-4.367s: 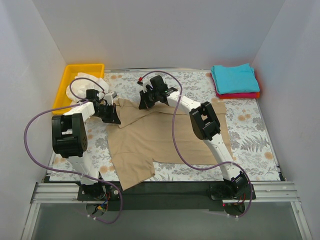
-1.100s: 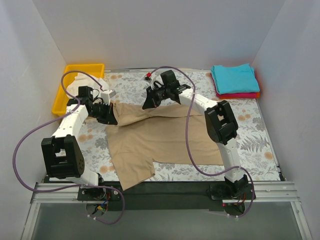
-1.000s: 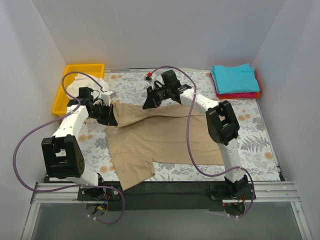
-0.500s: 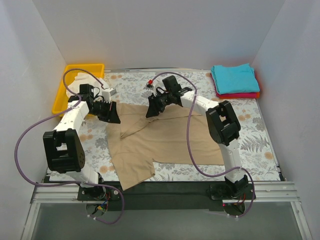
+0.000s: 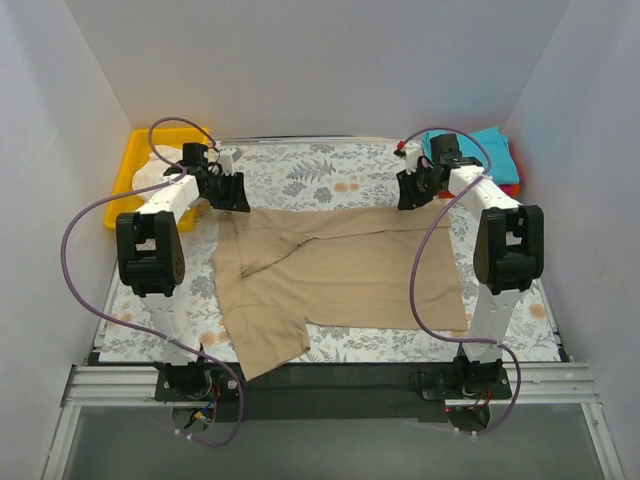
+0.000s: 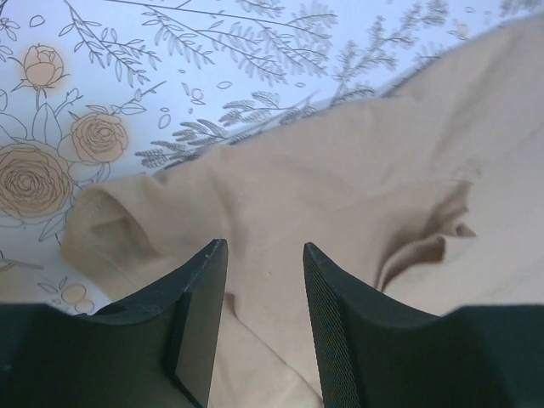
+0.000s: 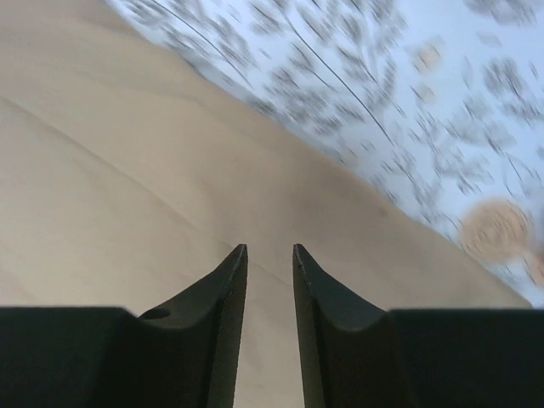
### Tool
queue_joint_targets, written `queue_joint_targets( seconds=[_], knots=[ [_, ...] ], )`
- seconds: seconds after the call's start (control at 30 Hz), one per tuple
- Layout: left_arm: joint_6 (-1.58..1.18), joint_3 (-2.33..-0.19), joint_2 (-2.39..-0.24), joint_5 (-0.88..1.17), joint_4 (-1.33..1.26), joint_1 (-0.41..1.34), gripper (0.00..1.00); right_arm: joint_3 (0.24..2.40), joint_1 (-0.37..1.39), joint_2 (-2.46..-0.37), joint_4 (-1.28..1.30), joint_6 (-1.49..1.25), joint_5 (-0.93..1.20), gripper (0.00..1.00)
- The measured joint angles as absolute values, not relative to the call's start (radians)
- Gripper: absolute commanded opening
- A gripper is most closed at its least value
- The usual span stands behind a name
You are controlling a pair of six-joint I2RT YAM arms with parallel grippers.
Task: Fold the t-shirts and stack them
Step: Fold the tshirt
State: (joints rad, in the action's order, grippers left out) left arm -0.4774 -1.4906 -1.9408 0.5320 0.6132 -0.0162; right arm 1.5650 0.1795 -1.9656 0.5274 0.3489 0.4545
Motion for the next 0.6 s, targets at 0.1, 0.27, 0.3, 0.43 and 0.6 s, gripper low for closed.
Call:
queue_joint_targets(
  seconds=[0.1, 0.27, 0.3, 0.43, 0.6],
  knots=[
    [-0.508, -1.51, -2.006, 0.489, 0.586, 0.005, 0.38, 1.536, 0.111, -1.967, 0.57, 0.406, 0.358, 0.29],
    [-0.537, -1.518, -2.061, 0.439, 0.569, 0.026, 0.38, 1.529, 0.083, -1.967, 0.598, 0.505, 0.233, 0.28],
    [-0.539, -1.52, -2.066, 0.432, 0.568, 0.029, 0.38, 1.529, 0.08, -1.967, 0.599, 0.529, 0.21, 0.28],
    [-0.542, -1.533, -2.085, 0.418, 0.569, 0.034, 0.4, 1.528, 0.071, -1.967, 0.604, 0.614, 0.142, 0.34],
    [-0.527, -1.526, -2.07, 0.466, 0.574, 0.035, 0.41, 1.494, 0.051, -1.963, 0.603, 0.727, 0.095, 0.39]
  ],
)
